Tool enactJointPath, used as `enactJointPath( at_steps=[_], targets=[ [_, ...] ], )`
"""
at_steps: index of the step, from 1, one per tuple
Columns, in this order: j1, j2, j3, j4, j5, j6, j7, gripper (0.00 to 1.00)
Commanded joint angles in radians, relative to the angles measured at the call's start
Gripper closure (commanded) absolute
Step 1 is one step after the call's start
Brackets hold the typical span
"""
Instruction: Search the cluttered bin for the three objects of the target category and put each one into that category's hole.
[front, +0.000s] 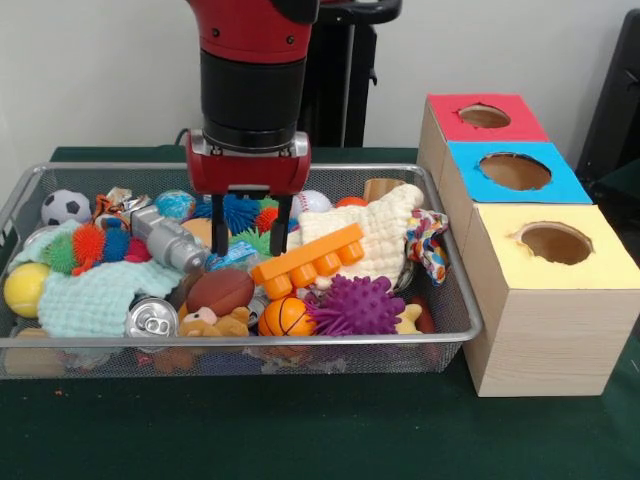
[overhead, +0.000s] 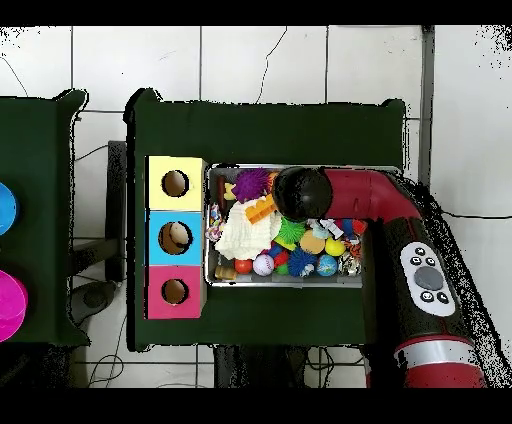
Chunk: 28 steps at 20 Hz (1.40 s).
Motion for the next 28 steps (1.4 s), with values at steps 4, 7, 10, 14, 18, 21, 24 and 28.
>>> enactJointPath(
  at_steps=[4, 7, 10, 14, 18, 21, 24, 28],
  targets=[
    [-0.015, 0.12, -0.006, 0.052, -0.113, 0.029, -0.076, 0.0],
    [-0.012, 0.128, -0.011, 0.04, -0.129, 0.03, -0.069, 0.0],
    [-0.005, 0.159, -0.016, 0.006, -0.135, 0.074, -0.074, 0.0],
    [0.004, 0.197, -0.018, -0.034, -0.13, 0.131, -0.085, 0.0],
    [0.019, 0.213, -0.023, -0.065, -0.123, 0.179, -0.093, 0.0],
    [0.02, 0.225, -0.024, -0.074, -0.112, 0.211, -0.087, 0.0],
    [0.025, 0.21, -0.026, -0.065, -0.098, 0.251, -0.076, 0.0],
    [0.041, 0.15, -0.046, -0.036, -0.097, 0.281, -0.048, 0.0]
  ],
)
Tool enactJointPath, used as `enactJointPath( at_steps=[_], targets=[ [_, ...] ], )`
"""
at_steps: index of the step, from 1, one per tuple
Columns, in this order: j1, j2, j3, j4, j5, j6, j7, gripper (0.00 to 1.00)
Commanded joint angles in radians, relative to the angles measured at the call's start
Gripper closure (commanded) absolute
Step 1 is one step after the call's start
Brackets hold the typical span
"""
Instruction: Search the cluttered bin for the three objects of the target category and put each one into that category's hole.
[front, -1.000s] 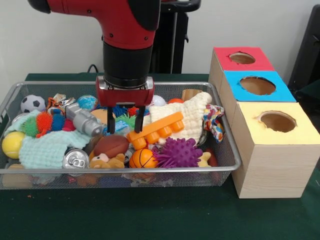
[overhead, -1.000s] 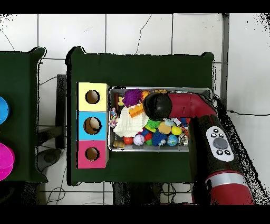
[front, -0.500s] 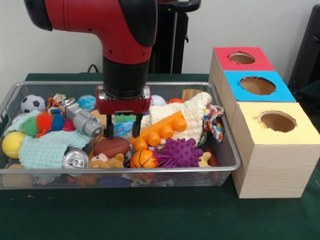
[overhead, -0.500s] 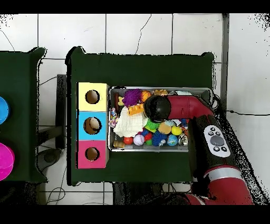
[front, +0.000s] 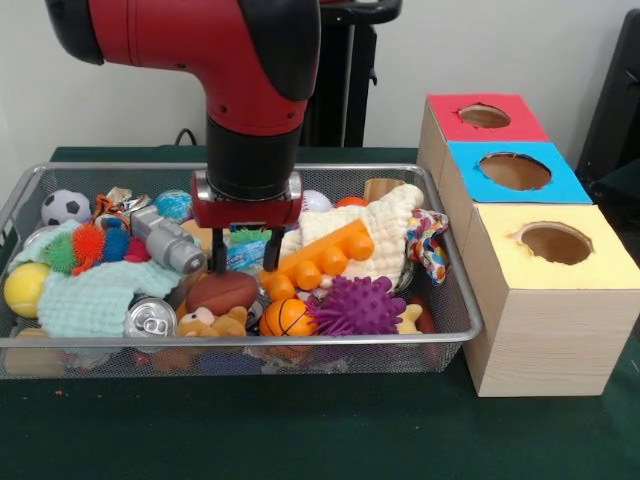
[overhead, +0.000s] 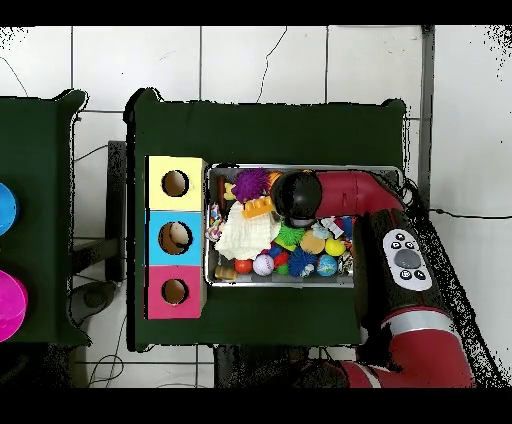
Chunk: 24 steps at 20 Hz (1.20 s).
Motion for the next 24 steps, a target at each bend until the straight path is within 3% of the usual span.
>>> enactJointPath(
  at_steps=[1, 9, 18, 24],
  targets=[
    [0.02, 0.024, -0.028, 0.039, -0.031, 0.163, -0.042, 0.0],
    [0.052, -0.053, -0.104, 0.092, -0.05, 0.09, 0.05, 0.0],
    [-0.016, 0.108, -0.047, 0.108, -0.037, -0.096, 0.019, 0.0],
    [-0.036, 0.126, -0.017, 0.155, 0.001, -0.108, 0.017, 0.0]
  ],
)
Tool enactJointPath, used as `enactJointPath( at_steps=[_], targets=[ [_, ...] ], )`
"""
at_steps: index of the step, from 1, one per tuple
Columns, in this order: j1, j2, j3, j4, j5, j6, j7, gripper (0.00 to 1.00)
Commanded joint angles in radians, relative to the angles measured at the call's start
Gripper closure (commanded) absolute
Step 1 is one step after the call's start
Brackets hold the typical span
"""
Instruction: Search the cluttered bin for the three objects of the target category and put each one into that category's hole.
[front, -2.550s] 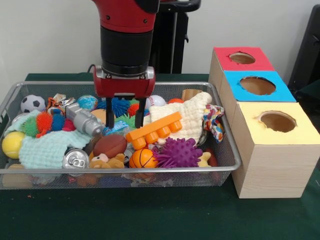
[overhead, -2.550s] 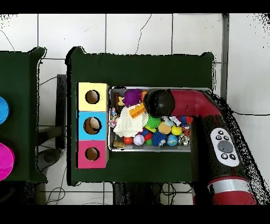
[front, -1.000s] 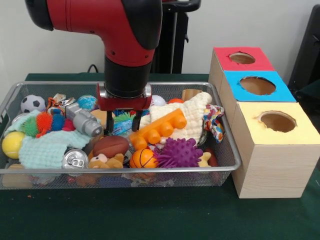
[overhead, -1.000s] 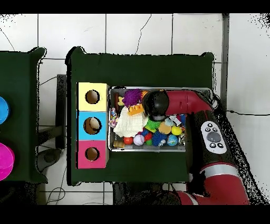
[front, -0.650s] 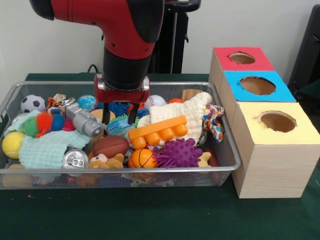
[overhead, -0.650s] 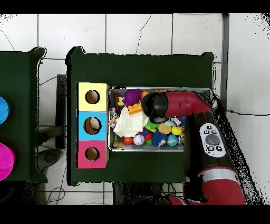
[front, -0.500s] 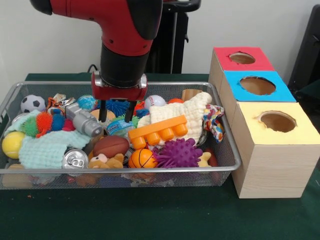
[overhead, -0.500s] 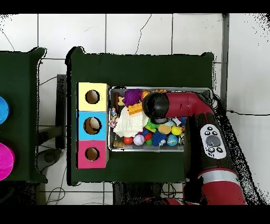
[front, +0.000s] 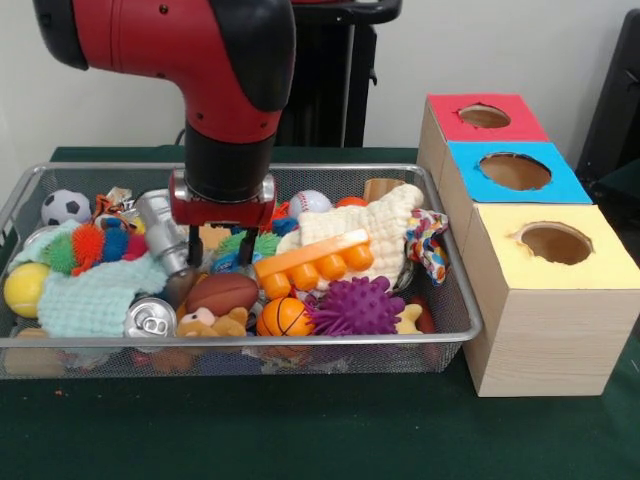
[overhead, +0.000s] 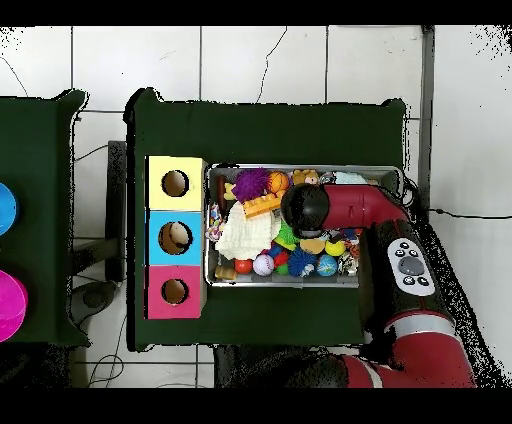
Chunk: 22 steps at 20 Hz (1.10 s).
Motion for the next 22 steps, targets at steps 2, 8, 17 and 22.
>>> enactJointPath(
  at_steps=[2, 8, 17, 22],
  targets=[
    [-0.033, 0.093, 0.056, 0.141, 0.015, -0.024, 0.02, 0.0],
    [-0.05, 0.091, 0.096, 0.164, 0.088, 0.077, -0.014, 0.0],
    [-0.148, 0.039, 0.22, 0.313, 0.126, -0.292, 0.052, 0.0],
    [-0.201, 0.086, 0.291, 0.325, 0.095, -0.416, 0.03, 0.0]
  ],
)
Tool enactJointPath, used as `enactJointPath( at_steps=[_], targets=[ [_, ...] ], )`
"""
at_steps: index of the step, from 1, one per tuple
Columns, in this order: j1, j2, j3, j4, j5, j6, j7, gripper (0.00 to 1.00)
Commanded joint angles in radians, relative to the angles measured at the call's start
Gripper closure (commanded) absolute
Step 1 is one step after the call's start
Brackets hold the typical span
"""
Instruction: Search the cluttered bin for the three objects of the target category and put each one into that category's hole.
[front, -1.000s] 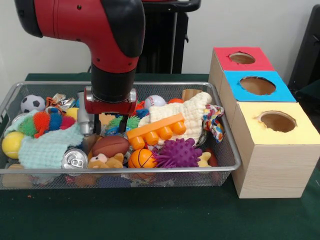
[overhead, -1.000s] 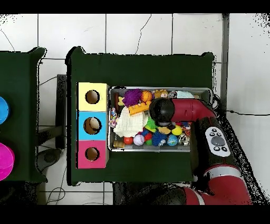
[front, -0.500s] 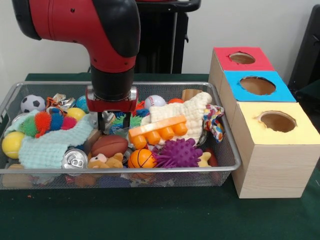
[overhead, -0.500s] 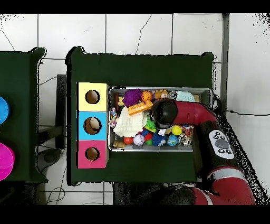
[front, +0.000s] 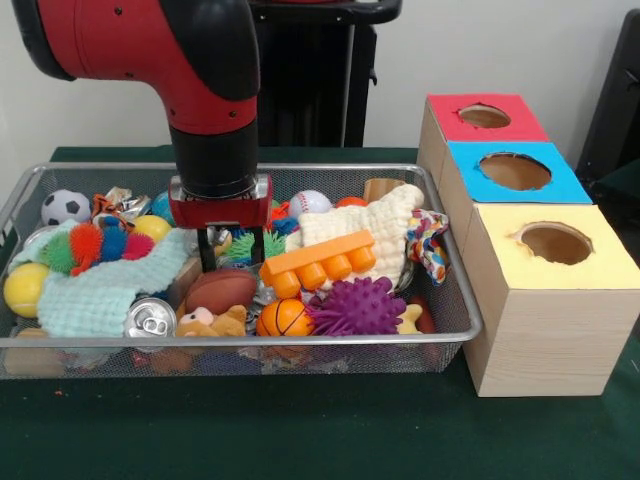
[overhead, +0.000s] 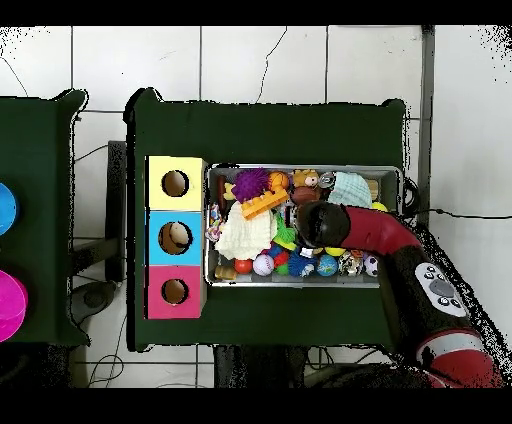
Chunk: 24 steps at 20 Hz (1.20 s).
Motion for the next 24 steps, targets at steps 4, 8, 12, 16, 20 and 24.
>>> enactJointPath(
  at_steps=[4, 8, 12, 16, 20, 24],
  targets=[
    [-0.035, 0.117, 0.187, 0.132, -0.027, -0.189, 0.023, 0.0],
    [-0.016, 0.137, 0.168, 0.096, -0.024, -0.135, 0.01, 0.0],
    [-0.028, 0.142, 0.185, 0.101, -0.025, -0.132, -0.008, 0.0],
    [-0.039, 0.143, 0.194, 0.111, -0.028, -0.162, 0.001, 1.0],
    [-0.032, 0.12, 0.182, 0.126, -0.052, -0.255, 0.041, 1.0],
    [0.006, 0.069, 0.133, 0.138, -0.084, -0.334, 0.083, 1.0]
  ],
)
